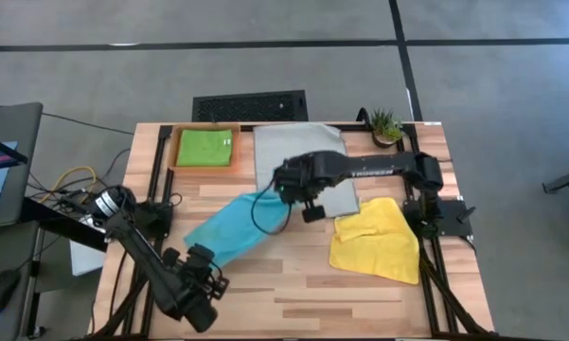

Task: Fold microfiber towels
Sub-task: Fold the blue microfiber towel

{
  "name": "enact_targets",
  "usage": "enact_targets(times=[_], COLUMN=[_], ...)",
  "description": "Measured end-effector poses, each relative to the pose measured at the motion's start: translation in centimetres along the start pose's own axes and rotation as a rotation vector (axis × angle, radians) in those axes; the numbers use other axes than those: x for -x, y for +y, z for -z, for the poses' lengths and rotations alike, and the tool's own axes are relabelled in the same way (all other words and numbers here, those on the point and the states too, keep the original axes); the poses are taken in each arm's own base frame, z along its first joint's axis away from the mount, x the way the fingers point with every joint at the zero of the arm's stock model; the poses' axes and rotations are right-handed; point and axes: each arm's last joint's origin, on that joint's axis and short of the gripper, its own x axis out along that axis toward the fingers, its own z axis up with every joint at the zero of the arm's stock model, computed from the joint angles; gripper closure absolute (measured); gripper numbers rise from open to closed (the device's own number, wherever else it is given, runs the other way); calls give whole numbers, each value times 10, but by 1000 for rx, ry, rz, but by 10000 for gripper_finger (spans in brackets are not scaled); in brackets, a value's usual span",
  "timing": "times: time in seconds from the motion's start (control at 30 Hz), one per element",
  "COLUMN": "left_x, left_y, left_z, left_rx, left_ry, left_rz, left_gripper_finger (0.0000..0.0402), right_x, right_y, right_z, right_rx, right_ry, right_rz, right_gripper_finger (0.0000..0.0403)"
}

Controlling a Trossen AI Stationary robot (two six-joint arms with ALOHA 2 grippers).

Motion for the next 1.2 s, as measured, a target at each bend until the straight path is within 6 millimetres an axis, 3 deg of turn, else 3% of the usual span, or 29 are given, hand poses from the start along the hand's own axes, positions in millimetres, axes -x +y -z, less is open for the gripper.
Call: enact_targets(times=[0.17,0.33,0.7,0.87,1.2], left_x=[-6,-10,1,11,20], left_y=[-4,-8,-29,-40,-39], left_z=[-21,-31,-1,16,34], left_rx=[14,-15,-54,-50,2], left_ry=[-50,-24,196,273,440], left_rz=[0,-21,242,414,441], left_gripper_finger=[401,401,401,401,401], right_x=[7,7,15,19,19], right_y=[-25,-26,15,37,79], right_z=[8,13,20,16,6], right_rx=[-74,-69,81,133,239], right_ry=[-49,-17,158,143,110], right_rz=[38,20,-90,-213,-297], right_gripper_finger=[398,401,398,397,397])
